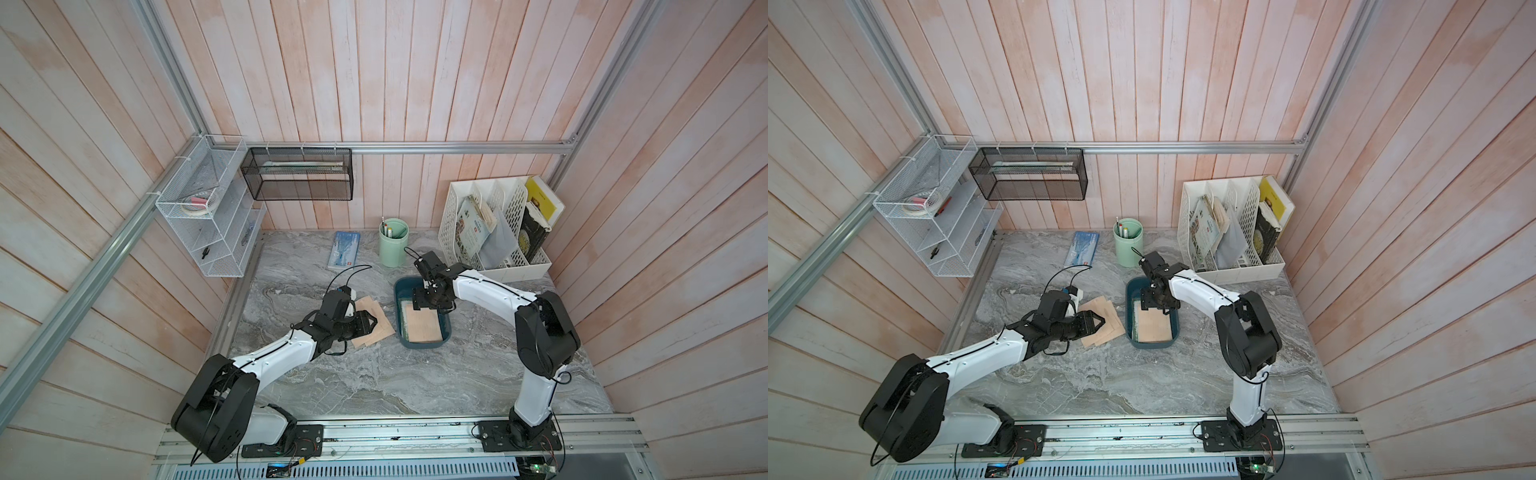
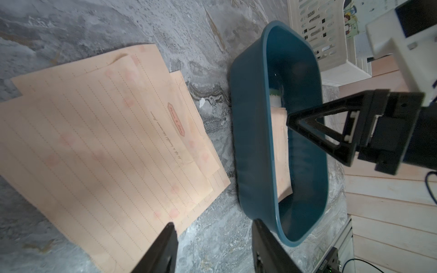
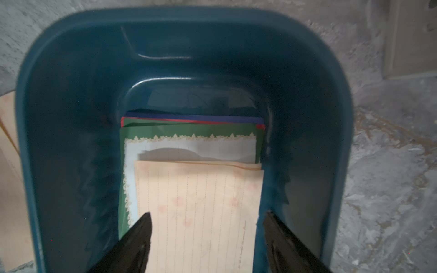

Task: Take out the stationery paper from the storage box
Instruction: Pick up the stationery paper from the storage box.

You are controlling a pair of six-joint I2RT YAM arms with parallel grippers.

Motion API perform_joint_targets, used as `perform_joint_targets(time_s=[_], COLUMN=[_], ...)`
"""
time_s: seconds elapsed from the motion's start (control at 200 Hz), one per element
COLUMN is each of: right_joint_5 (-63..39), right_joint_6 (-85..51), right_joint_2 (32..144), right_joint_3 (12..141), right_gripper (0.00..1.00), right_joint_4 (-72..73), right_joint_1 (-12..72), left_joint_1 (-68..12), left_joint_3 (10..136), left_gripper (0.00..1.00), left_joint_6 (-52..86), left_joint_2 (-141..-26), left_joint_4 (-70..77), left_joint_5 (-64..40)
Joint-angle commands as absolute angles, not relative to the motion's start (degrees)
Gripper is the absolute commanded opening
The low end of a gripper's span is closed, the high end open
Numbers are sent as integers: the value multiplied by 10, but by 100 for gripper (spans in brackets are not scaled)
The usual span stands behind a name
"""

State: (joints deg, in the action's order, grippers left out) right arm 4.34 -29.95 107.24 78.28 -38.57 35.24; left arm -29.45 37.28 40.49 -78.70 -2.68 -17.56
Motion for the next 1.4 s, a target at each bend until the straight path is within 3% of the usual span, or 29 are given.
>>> perform_joint_targets(time_s=[0.0,0.36,0.795,0.925,1.09,1.305,1.395], right_joint_5=[54,92,51,53,63,92,104], right_joint_6=[-357,-374,-372,-373,-371,-366,-363], right_joint_2=[1056,1105,1159,1155,1141,1132,1125], right_joint_3=[749,759,735,725,721,743,753], right_gripper=[76,78,79,71,44,32,22], right_joint_4=[-373,-396,-343,-335,-337,-371,-385], right_joint_1=[361,366,366,365,360,360,361], left_joint_1=[-292,-293,-292,-293,-293,-293,-293], left_joint_3=[382,379,383,381,380,380,381], left_gripper=[54,54,54,54,54,54,54], left_joint_6=[388,383,380,380,381,381,382], left_joint_2=[-795,-799,-798,-798,-800,-804,-804], left_joint_4=[-12,-11,-30,-31,-30,-27,-28], left_joint_5=[-197,-205,-198,-197,-195,-199,-199])
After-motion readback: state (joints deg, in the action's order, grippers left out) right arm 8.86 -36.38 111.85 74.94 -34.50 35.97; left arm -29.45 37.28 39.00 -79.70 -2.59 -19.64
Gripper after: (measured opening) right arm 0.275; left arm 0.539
